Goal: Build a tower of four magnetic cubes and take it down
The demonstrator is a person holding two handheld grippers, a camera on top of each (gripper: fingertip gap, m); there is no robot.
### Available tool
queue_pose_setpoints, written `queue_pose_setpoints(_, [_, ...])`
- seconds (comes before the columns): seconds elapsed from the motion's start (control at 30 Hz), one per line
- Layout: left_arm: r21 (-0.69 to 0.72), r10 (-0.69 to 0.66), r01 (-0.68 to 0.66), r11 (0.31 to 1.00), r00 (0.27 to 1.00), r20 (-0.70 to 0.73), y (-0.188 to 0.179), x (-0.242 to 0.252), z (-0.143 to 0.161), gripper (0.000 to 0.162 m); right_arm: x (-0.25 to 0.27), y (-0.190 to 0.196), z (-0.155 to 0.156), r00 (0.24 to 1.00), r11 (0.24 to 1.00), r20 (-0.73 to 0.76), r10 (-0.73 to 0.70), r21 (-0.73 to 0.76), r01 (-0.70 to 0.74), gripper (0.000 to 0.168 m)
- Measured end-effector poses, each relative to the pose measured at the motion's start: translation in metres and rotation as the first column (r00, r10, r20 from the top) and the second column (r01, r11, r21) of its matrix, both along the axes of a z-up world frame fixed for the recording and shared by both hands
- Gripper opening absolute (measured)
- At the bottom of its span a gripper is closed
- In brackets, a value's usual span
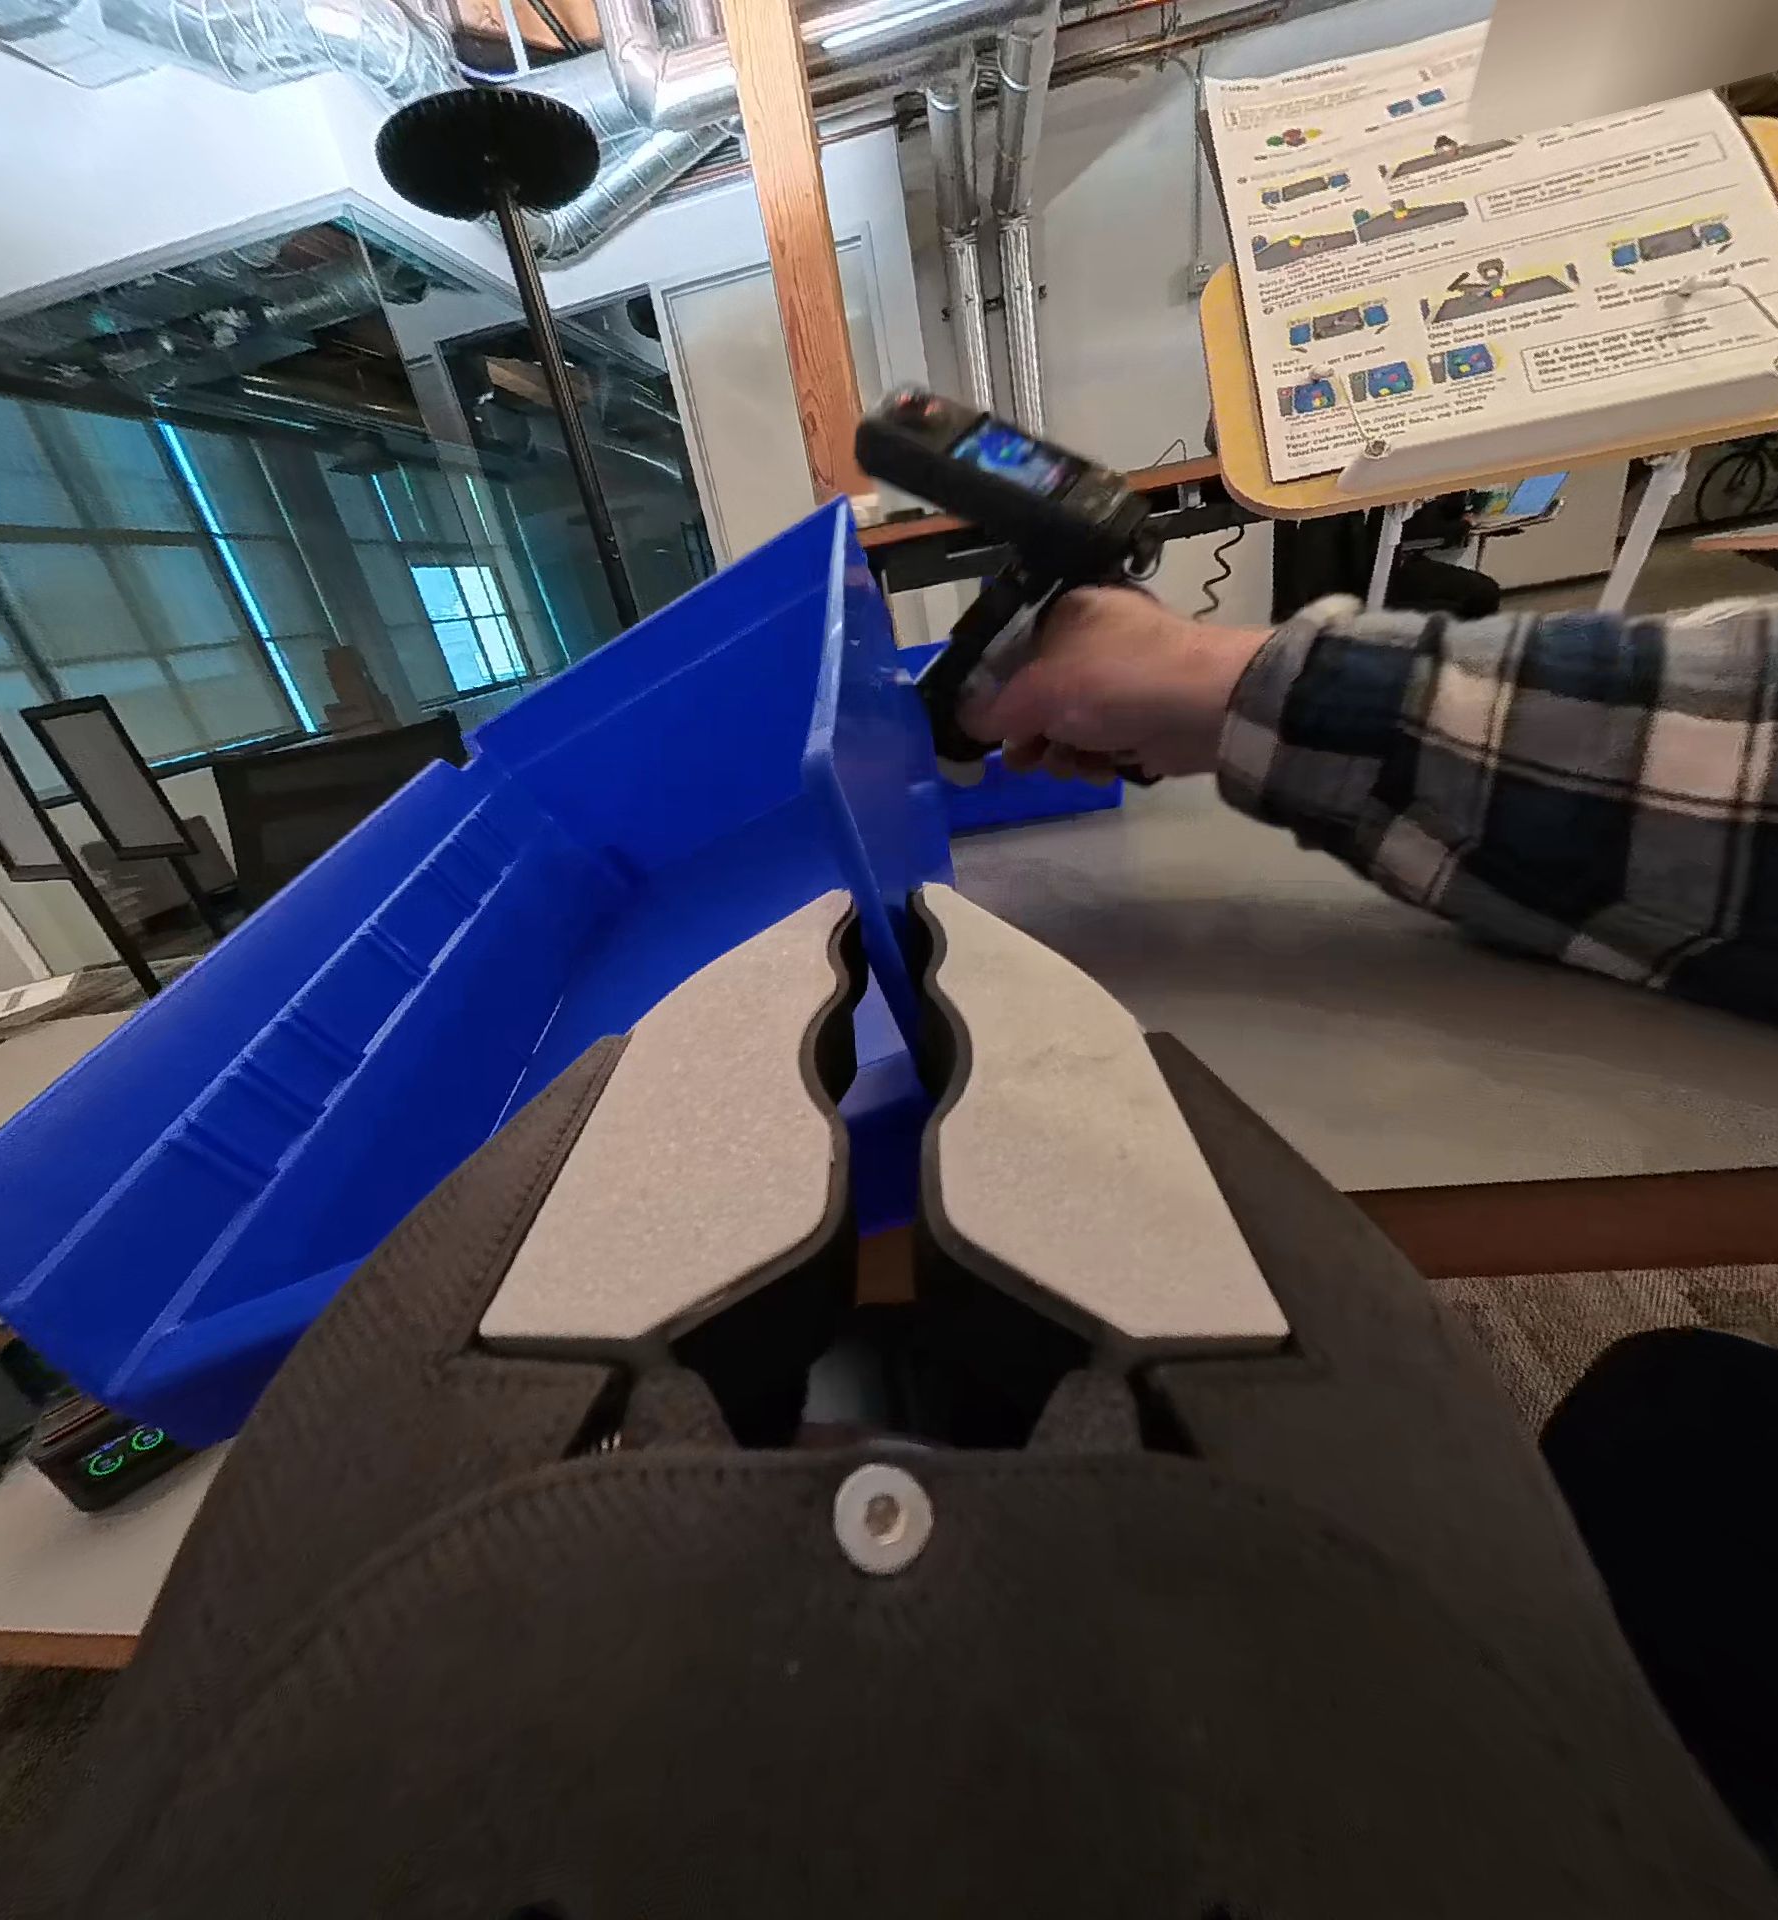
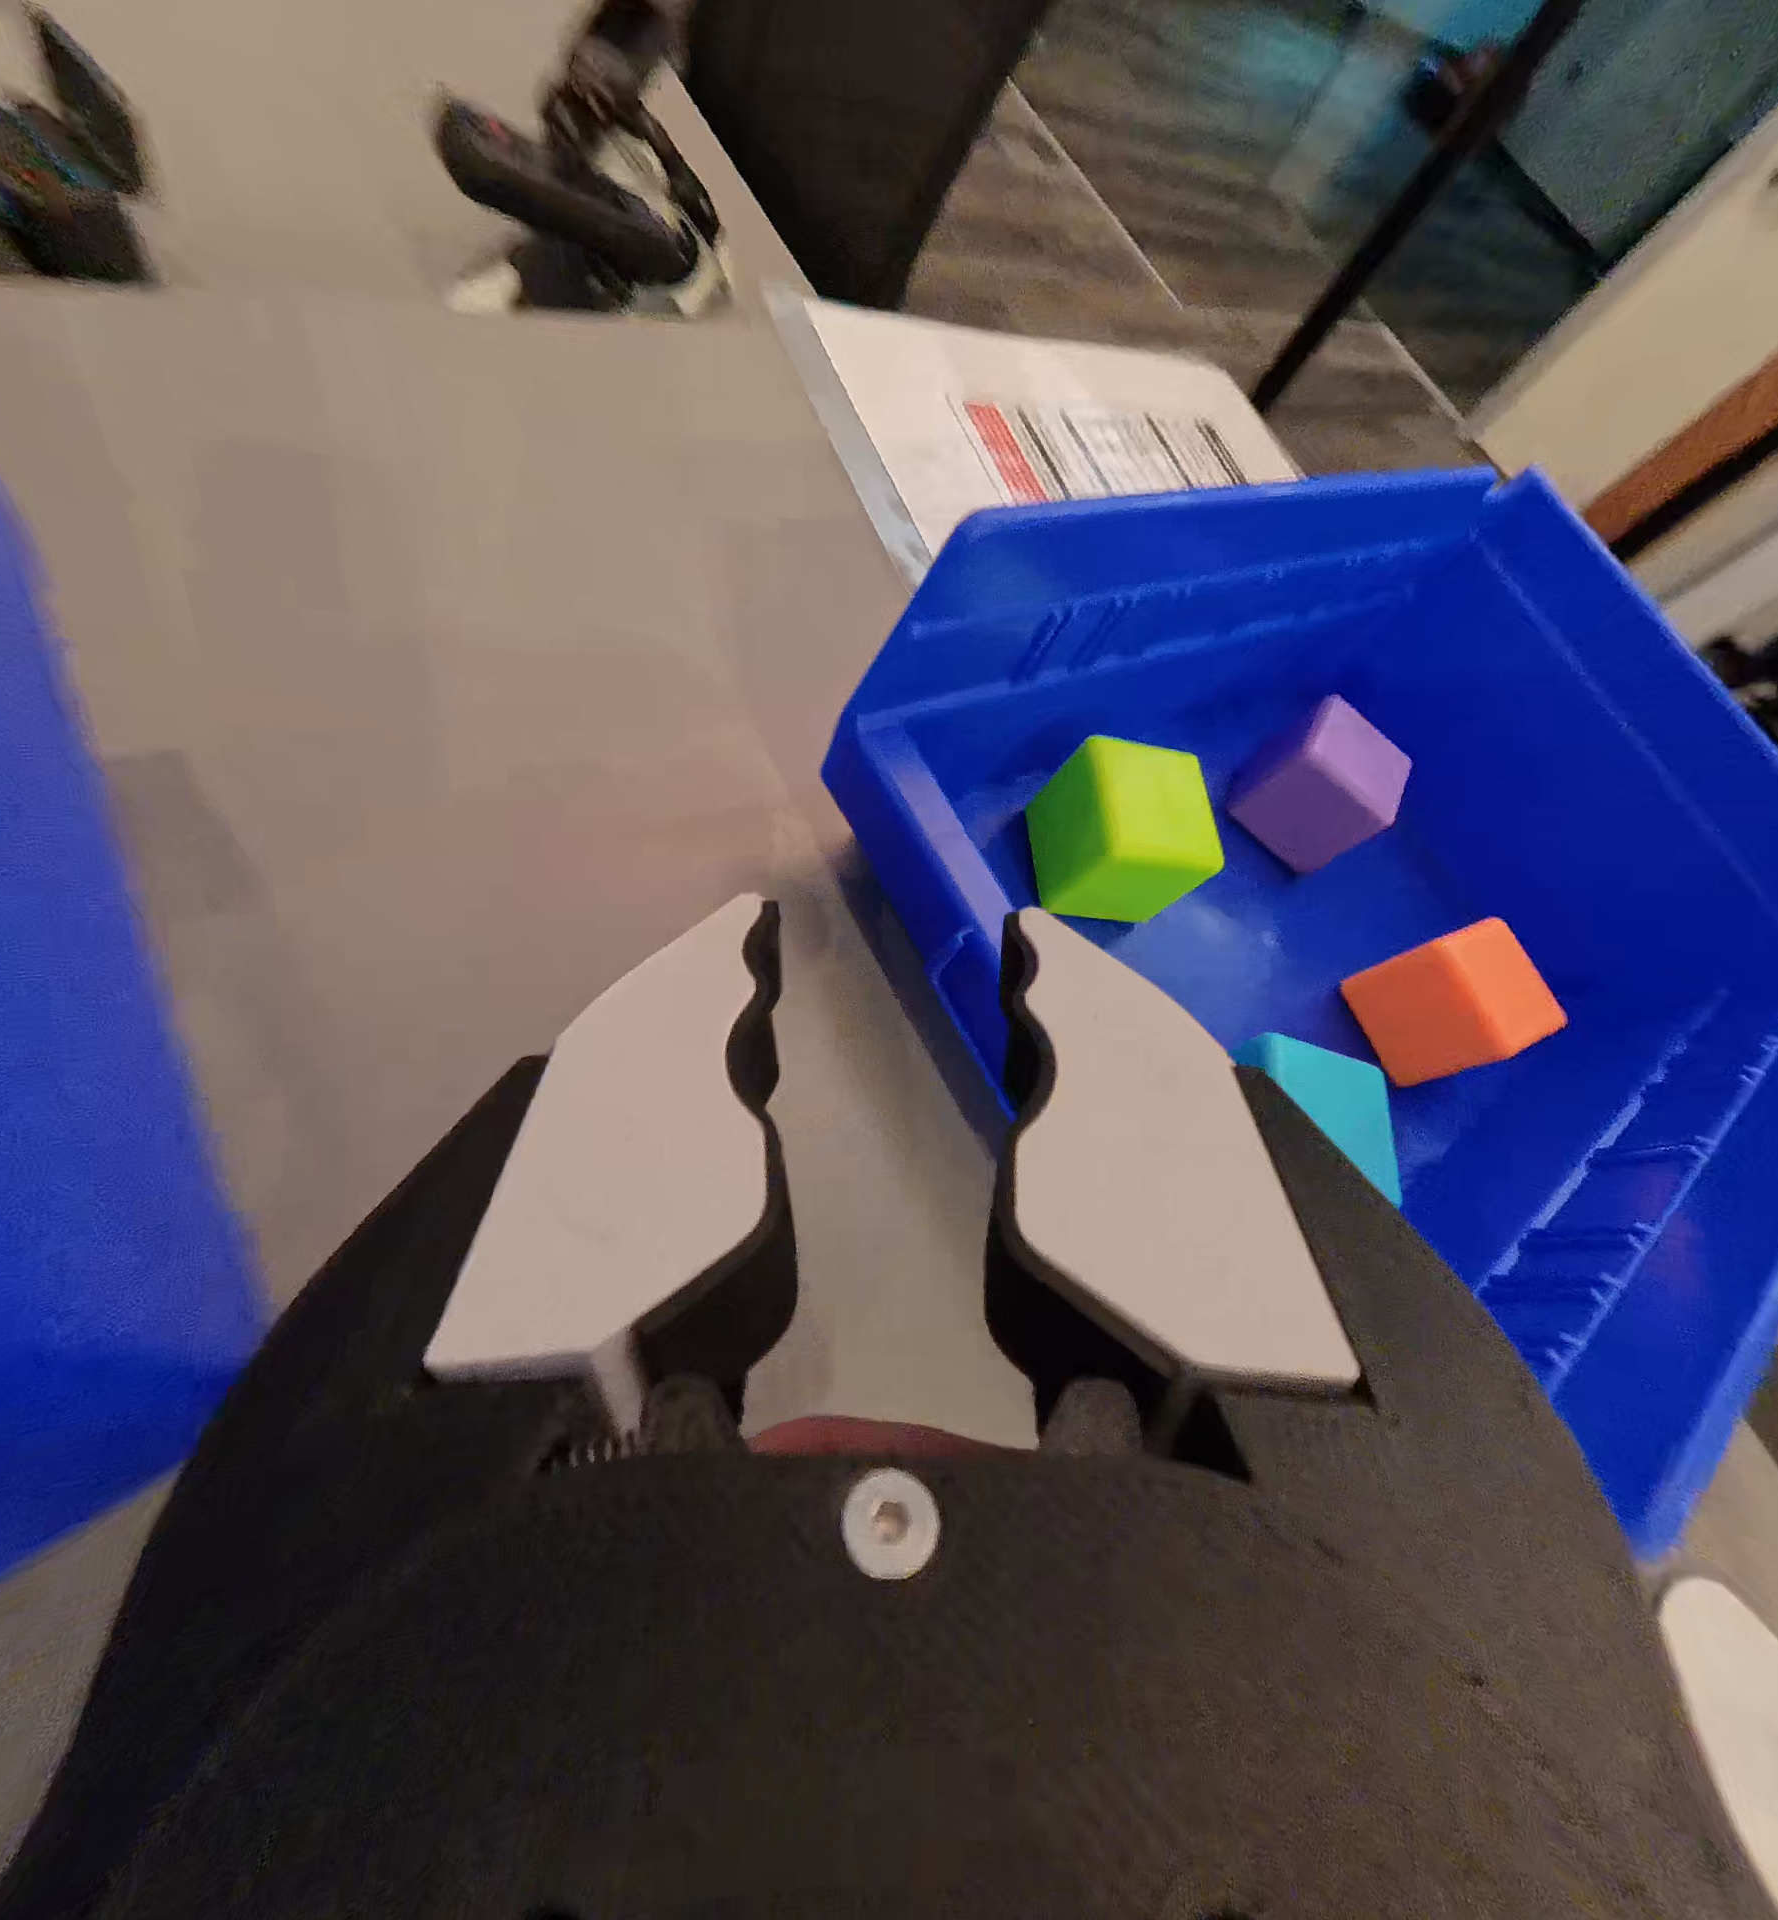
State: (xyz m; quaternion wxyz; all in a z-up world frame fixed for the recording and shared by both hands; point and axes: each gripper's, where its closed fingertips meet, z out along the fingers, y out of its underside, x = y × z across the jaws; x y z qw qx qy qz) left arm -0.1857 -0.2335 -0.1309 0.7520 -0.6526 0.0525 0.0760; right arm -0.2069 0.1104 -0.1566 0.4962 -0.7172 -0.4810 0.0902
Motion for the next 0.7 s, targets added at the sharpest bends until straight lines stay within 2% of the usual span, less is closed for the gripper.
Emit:
queue_pose_setpoints(0.13, [-0.03,-0.043,0.042,0.999,0.999,-0.025,-0.001,0.011,-0.003,0.006,0.042,-0.023,0.041,0.989,0.995,-0.115,0.094,-0.035,-0.099,0.039])
queue_pose_setpoints(0.3, [-0.069,-0.118,0.114,0.991,0.992,-0.054,0.0,0.033,-0.006,0.006,0.124,-0.06,0.076,0.952,0.973,-0.207,0.224,-0.014,-0.232,0.04])
queue_pose_setpoints(0.43, [-0.105,-0.175,0.166,0.981,0.981,-0.086,0.006,0.06,-0.01,0.006,0.179,-0.115,0.084,0.912,0.934,-0.23,0.34,-0.028,-0.355,0.045])
queue_pose_setpoints(0.53, [-0.134,-0.236,0.222,0.966,0.967,-0.097,0.012,0.085,-0.013,0.006,0.21,-0.151,0.081,0.9,0.918,-0.213,0.381,-0.027,-0.395,0.053])
queue_pose_setpoints(0.7, [-0.166,-0.34,0.319,0.933,0.933,-0.12,0.022,0.135,-0.018,0.006,0.265,-0.186,0.069,0.913,0.93,-0.216,0.347,-0.044,-0.364,0.054])
